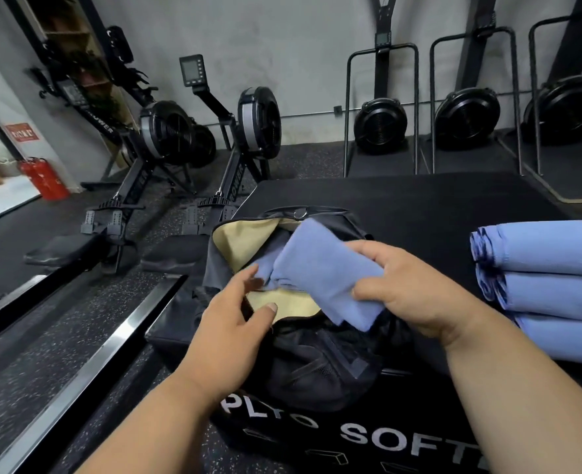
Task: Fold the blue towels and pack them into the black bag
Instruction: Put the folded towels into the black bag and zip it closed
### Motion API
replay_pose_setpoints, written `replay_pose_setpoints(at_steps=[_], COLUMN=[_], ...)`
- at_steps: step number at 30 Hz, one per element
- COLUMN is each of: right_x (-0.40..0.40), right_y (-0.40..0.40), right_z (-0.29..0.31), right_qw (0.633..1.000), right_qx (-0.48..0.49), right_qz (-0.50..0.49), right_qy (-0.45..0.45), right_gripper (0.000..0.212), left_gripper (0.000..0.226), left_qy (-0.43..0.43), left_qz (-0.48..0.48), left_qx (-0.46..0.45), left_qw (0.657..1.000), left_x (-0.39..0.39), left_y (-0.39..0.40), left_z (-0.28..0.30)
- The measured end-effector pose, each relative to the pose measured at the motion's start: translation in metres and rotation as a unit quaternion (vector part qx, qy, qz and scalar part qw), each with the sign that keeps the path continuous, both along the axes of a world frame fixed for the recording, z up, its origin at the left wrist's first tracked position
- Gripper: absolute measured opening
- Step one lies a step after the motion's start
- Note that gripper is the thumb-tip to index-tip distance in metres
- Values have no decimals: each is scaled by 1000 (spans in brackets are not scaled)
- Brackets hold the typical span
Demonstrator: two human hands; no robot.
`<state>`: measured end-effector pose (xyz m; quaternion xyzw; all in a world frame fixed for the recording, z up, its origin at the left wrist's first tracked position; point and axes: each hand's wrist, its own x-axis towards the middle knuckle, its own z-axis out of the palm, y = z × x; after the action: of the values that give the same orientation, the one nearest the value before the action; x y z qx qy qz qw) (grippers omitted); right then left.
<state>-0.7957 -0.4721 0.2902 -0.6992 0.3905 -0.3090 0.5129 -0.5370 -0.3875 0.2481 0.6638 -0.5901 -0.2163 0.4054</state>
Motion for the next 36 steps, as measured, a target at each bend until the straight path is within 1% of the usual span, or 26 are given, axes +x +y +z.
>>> replay_pose_setpoints(at_steps=[1, 3, 5, 8, 10, 13, 16, 24, 27, 29, 31, 32, 34, 35, 36], right_x=[-1, -2, -2, -3, -3, -5, -3, 7, 14, 20, 28, 36, 47, 51, 54], right_y=[-1, 1, 4, 5, 7, 9, 10, 10, 6, 4, 7, 7, 11, 11, 10], right_z=[2, 6, 7, 3, 2, 1, 0, -2, -9, -15, -18, -21, -24, -27, -30], right_qw=[999, 993, 986, 980, 981, 990, 996, 997, 996, 991, 986, 984, 982, 982, 983], right_qx=[-13, -26, -36, -42, -45, -49, -47, -55, -35, 23, 87, 106, 93, 78, 67], right_qz=[21, 63, 90, 111, 117, 94, 56, 41, -6, -25, -7, 9, 22, 11, -7], right_qy=[43, 98, 135, 162, 148, 98, 43, -39, -87, -126, -139, -142, -163, -170, -168], right_gripper=[61, 69, 71, 70, 69, 68, 69, 75, 78, 84, 92, 91, 75, 71, 76], left_gripper=[70, 84, 92, 93, 94, 94, 86, 75, 66, 63, 58, 56, 57, 59, 61], left_qy=[50, 102, 117, 107, 103, 100, 104, 97, 145, 196, 258, 280, 284, 272, 257], left_qz=[-9, -38, -55, -82, -102, -116, -120, -116, -95, -79, -70, -72, -75, -71, -62], left_qx=[0, 0, 5, 28, 45, 57, 61, 66, 50, 24, -9, -15, -5, 3, 8], left_qw=[999, 994, 992, 990, 988, 987, 985, 986, 984, 977, 964, 957, 956, 960, 964], left_x=[2, 4, 1, -3, -6, -9, -13, -13, -12, -11, -14, -15, -20, -20, -19], left_y=[0, 0, 3, 8, 11, 13, 14, 14, 11, 10, 9, 6, 5, 5, 4], left_z=[4, 9, 14, 14, 10, 6, 5, -1, -1, 0, 5, 6, 8, 7, 6])
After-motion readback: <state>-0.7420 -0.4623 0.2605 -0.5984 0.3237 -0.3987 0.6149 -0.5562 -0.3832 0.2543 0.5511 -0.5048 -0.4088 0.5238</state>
